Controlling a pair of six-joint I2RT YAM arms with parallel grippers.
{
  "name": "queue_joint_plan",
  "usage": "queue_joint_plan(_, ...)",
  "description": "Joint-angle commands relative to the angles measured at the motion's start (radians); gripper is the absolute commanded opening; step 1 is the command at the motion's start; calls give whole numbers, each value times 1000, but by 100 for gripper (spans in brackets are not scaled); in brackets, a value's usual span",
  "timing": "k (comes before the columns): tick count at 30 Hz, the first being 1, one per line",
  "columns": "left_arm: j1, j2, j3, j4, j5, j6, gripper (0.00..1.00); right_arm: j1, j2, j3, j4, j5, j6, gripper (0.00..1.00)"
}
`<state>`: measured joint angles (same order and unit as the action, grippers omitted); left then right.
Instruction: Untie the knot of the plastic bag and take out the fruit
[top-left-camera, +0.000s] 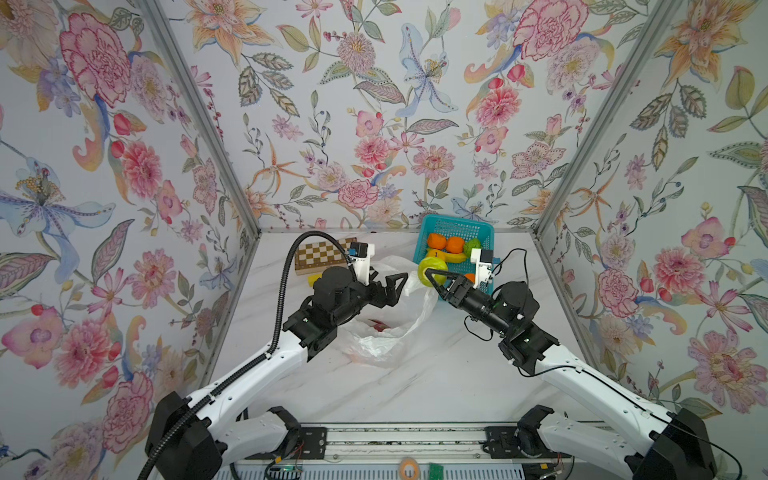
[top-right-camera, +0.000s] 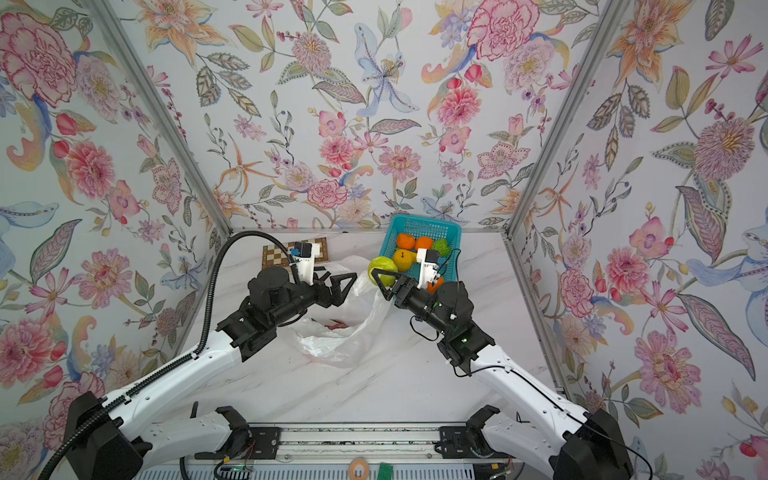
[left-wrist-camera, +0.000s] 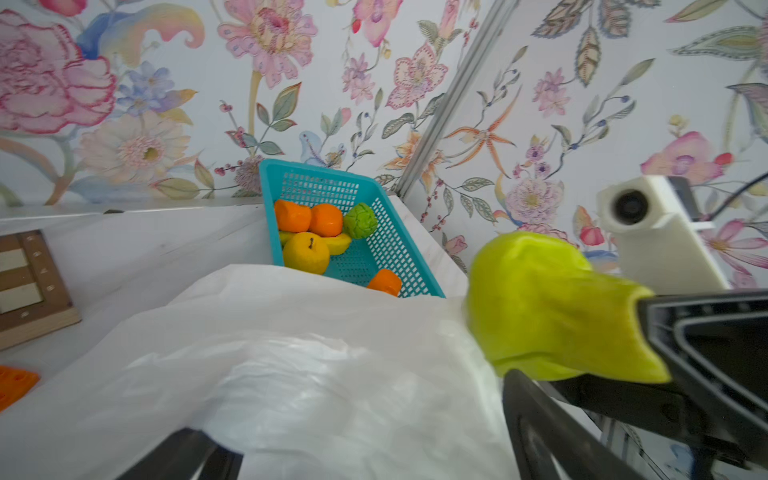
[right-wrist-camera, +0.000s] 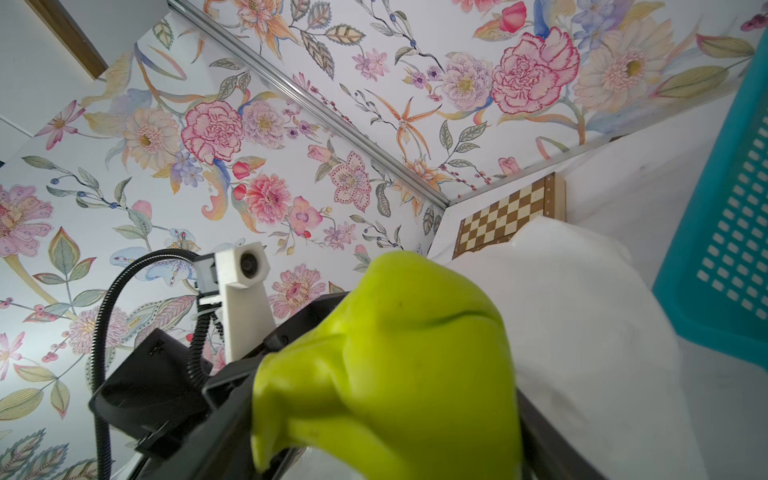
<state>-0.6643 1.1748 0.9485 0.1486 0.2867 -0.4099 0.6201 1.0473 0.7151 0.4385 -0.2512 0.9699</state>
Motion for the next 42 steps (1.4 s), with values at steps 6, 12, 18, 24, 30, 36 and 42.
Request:
queue_joint_plan(6, 15, 35, 145, -67, 309, -35, 99, -16, 0, 33, -138, 88, 7, 72)
queue_joint_plan(12, 16, -74, 198, -216, 112, 175, 99, -16, 5, 44, -136, 41, 6, 72)
queue_joint_plan(18, 21, -113, 277, -357, 36, 467, 99, -17, 7, 50, -148, 26, 15, 72)
queue_joint_plan(24, 31, -110, 294, -422, -29, 556, 98, -17, 10, 52, -160, 18, 17, 71)
queue_joint_plan(30, 31, -33, 238, -233, 357, 668, 93, -22, 19, 72, -150, -50, 21, 71)
queue_joint_plan(36, 31, 85, 237, -142, 452, 842, 84, -23, 4, 76, -140, -112, 39, 71)
queue_joint_plan(42, 31, 177, 272, -166, 472, 928, 83, -22, 2, 74, -107, -135, 64, 72)
